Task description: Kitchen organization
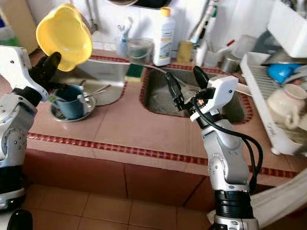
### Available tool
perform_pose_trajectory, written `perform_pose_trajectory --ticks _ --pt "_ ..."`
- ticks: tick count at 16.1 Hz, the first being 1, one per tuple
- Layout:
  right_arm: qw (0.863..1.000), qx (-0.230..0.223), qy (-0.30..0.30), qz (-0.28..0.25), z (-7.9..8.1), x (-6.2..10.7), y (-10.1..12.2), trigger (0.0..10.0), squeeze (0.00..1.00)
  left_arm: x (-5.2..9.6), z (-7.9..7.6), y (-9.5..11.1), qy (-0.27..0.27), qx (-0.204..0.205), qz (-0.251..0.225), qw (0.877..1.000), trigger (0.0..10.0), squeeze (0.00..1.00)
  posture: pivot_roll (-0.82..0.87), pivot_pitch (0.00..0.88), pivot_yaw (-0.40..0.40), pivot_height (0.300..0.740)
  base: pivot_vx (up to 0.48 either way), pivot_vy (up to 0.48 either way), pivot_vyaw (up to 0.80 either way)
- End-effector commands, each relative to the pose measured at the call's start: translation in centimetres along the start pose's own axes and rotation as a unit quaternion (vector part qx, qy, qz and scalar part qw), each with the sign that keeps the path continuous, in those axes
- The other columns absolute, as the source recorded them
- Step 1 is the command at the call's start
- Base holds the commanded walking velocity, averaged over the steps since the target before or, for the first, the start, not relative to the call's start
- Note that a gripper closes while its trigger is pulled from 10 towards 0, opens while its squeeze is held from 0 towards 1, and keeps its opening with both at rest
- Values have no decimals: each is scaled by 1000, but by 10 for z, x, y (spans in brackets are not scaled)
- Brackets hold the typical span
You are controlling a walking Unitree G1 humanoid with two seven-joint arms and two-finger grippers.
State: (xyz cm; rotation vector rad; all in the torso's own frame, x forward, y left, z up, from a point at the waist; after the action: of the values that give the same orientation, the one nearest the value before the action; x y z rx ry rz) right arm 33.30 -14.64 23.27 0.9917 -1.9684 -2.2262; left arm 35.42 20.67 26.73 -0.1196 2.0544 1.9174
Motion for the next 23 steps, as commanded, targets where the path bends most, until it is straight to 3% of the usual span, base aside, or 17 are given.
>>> perform_pose_trajectory --ticks 1,5,18,23 --pt "1000 9 6 -15 3 -4 9 10000 0 -1 5 6 5 -1 -5 1000 10000 0 -105 25 -11 740 0 480 0" --pt "1000 8 5 -16 3 -3 10 10000 0 -2 4 6 4 -3 -4 1000 10000 0 -106 31 -6 740 0 478 0" --pt "1000 4 10 10 8 8 1 10000 0 -10 4 0 2 -14 21 1000 10000 0 -122 40 10 740 0 0 0" --pt "999 -3 32 20 14 11 -1 10000 0 -12 5 -1 8 -7 24 1000 10000 0 -125 33 9 740 296 0 0"
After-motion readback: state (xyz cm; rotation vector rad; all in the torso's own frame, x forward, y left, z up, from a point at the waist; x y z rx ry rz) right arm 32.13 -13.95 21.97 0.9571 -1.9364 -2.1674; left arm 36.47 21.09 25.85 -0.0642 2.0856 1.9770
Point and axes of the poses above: a point about 5 cm out from each wrist's last joint towards the gripper, its own x axis pointing back from the gripper into the wrist, its own y axis along the axis of the wrist's last joint, z = x × y, the point moved 2 cm from there along -x, pointing out of the wrist towards the gripper, and after that the axes turned 3 degrees about x, right-handed, at the moved point
